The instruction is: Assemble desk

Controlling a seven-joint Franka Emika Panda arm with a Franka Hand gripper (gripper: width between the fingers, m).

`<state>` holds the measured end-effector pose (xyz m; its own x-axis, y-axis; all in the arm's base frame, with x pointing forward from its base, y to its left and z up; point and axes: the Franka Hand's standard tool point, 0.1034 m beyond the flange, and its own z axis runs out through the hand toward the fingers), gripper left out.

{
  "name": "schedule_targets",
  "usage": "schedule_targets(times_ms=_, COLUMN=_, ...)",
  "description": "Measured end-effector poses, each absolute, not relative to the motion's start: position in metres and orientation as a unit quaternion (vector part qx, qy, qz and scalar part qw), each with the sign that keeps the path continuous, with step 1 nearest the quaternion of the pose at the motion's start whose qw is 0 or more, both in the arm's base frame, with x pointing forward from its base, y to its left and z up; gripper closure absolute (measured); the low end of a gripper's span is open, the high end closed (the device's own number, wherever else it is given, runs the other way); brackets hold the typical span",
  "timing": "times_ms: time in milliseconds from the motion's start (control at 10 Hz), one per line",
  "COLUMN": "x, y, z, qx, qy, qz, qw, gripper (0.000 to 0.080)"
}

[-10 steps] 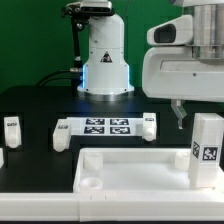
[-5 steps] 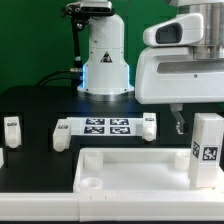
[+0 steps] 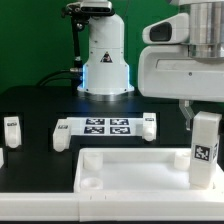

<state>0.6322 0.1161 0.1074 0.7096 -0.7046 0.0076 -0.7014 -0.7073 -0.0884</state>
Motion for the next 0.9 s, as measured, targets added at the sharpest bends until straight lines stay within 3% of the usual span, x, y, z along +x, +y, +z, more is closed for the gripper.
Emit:
schedule_targets(times_ms=200, x=0.6344, y=0.1165, z=0.105, qx=-0.847, qy=0.528, qz=-0.008, qw=0.065, gripper=0.0515)
schedule_targets(times_ms=500, x=0.6349, y=0.1181, z=0.1052, qx=-0.788, qy=0.611, qz=0.001, qw=0.072, gripper=0.0515)
schedule_targets(times_ms=700, x=0.6377, y=0.1183, z=0.1054, qx=-0.671, qy=0.734, qz=0.026, qw=0.101, gripper=0.0515)
schedule_targets(times_ms=900, x=0.6375, y=0.1191, z=0.1048, qx=-0.671, qy=0.734, qz=0.027, qw=0.101, gripper=0.0508)
